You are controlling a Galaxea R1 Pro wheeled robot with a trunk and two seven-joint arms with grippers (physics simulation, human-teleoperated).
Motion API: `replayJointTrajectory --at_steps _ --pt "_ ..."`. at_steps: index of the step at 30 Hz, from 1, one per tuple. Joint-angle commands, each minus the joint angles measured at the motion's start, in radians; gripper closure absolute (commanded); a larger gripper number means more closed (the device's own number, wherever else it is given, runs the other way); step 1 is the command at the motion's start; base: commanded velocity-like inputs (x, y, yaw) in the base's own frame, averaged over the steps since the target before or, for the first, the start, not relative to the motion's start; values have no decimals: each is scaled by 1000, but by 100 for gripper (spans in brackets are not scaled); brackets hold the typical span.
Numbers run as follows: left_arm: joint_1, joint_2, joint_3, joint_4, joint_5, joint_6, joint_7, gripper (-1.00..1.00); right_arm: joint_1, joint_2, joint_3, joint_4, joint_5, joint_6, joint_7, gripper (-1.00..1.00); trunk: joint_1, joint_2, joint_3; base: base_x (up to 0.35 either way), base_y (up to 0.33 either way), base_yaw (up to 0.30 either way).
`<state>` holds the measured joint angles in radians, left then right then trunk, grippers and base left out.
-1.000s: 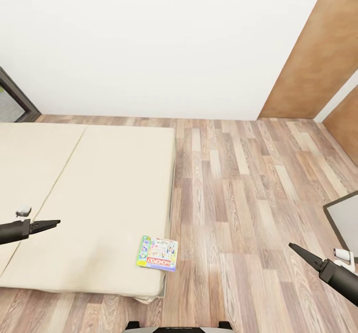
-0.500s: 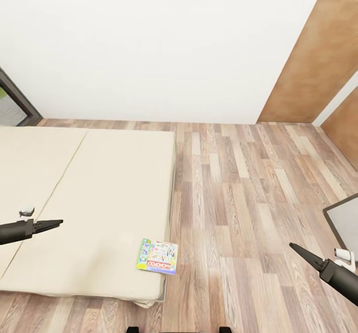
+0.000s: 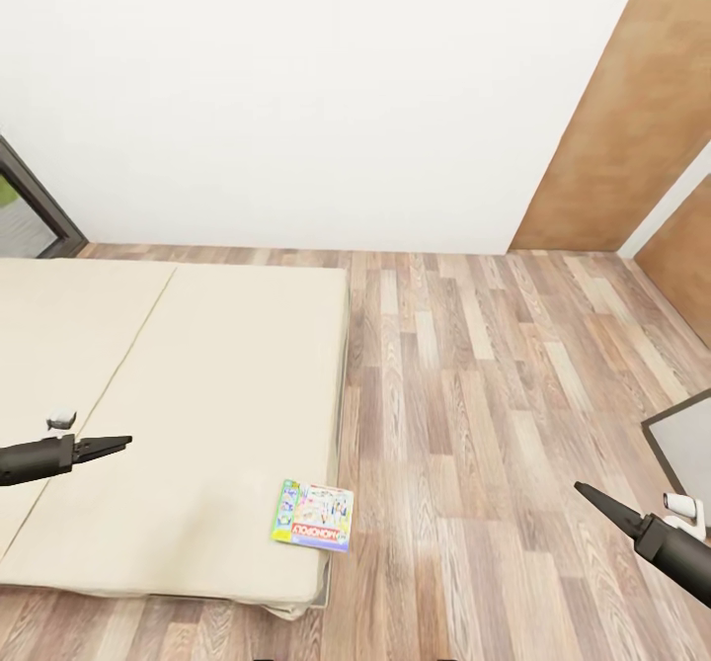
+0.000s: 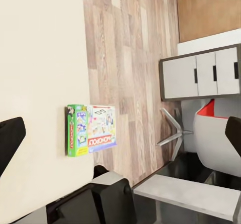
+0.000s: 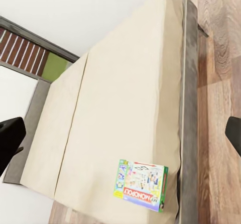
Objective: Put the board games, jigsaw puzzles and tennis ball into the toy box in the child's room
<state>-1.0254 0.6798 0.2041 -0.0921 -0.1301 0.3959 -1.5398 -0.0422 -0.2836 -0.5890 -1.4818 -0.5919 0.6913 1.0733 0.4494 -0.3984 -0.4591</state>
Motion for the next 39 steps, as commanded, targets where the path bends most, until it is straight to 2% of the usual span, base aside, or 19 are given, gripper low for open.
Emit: replayJointTrajectory --at_steps 1,10,27,39 --pt "-1 -1 8 0 -11 11 -5 -100 -1 0 0 0 -4 7 0 -100 1 -2 0 0 0 0" --pt "0 -2 8 0 -11 11 -5 -100 0 1 4 0 -4 7 -1 -100 1 -2 15 0 0 8" --pt "1 -6 8 0 -12 11 -5 -100 -1 0 0 1 -5 6 1 -100 1 -2 18 0 0 3" --pt "1 -8 8 0 -13 11 -5 -100 0 1 1 1 -2 5 3 -100 1 -2 35 0 0 0"
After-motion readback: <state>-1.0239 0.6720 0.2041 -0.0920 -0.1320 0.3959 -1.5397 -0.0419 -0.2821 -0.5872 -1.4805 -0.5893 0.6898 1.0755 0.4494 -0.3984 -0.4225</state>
